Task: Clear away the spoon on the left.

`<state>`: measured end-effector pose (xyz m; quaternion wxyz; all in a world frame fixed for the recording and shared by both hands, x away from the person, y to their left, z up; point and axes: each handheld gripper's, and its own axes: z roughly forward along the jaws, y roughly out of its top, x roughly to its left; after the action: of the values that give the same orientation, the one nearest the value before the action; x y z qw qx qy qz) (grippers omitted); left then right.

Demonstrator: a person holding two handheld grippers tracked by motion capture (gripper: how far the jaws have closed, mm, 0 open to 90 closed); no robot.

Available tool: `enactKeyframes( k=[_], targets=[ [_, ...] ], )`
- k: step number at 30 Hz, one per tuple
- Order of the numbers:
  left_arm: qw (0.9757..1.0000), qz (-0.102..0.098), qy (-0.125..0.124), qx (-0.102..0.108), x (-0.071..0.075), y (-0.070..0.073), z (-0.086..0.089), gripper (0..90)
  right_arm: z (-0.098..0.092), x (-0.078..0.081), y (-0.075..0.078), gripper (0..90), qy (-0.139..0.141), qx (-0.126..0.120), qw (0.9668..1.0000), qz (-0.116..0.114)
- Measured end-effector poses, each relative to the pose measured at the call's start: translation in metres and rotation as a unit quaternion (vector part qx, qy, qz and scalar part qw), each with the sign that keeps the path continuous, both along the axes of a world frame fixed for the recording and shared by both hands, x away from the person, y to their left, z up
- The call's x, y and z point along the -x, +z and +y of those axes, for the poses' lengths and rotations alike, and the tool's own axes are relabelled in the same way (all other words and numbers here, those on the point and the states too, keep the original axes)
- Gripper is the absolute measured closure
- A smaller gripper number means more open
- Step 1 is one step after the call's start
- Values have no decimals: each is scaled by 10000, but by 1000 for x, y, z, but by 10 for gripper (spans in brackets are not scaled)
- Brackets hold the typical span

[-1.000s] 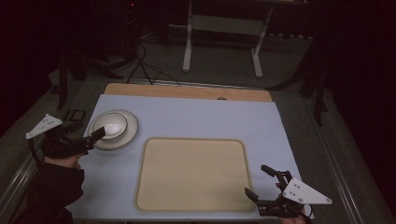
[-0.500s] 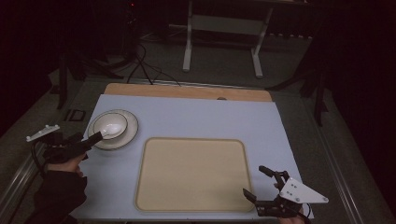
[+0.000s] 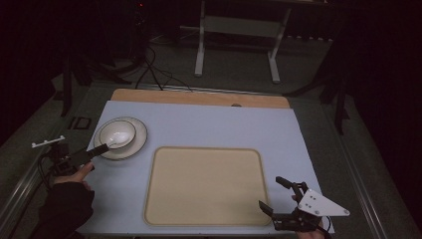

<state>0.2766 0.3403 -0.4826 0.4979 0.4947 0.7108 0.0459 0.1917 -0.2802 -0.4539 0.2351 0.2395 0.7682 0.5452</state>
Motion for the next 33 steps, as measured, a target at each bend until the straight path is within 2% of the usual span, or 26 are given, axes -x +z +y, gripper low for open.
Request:
enactKeyframes(
  k=[5,10,12,13,20,22,28,29,31,33],
  targets=[
    [9998,89,6,194,-3,-4,3,209,0,-1,0,134,-1,-24,10000,21],
    [9996,197,29,174,-7,-6,4,360,0,-1,-1,134,5,-7,10000,22],
    [9995,251,65,195,-8,-8,5,377,0,-1,-1,135,4,-2,10000,27],
    [9994,274,71,203,-9,-9,6,417,0,-1,-1,135,6,-9,10000,30],
    [9979,338,86,540,-15,-20,9,545,-1,-1,-1,135,3,-29,10000,48],
    [9978,373,8,554,-17,-21,9,579,-1,-1,-1,136,-4,-21,10000,55],
    [9972,337,0,674,-22,-23,8,647,-1,-2,-2,137,5,-15,10000,79],
    [9972,320,-33,670,-23,-23,8,655,-1,-2,-2,137,7,-22,10000,73],
    [9974,412,-57,588,-25,-22,6,694,-2,-2,-2,137,7,-25,10000,67],
    [9972,420,-21,618,-25,-22,6,720,-2,-2,-2,138,1,-48,10000,71]
  ],
)
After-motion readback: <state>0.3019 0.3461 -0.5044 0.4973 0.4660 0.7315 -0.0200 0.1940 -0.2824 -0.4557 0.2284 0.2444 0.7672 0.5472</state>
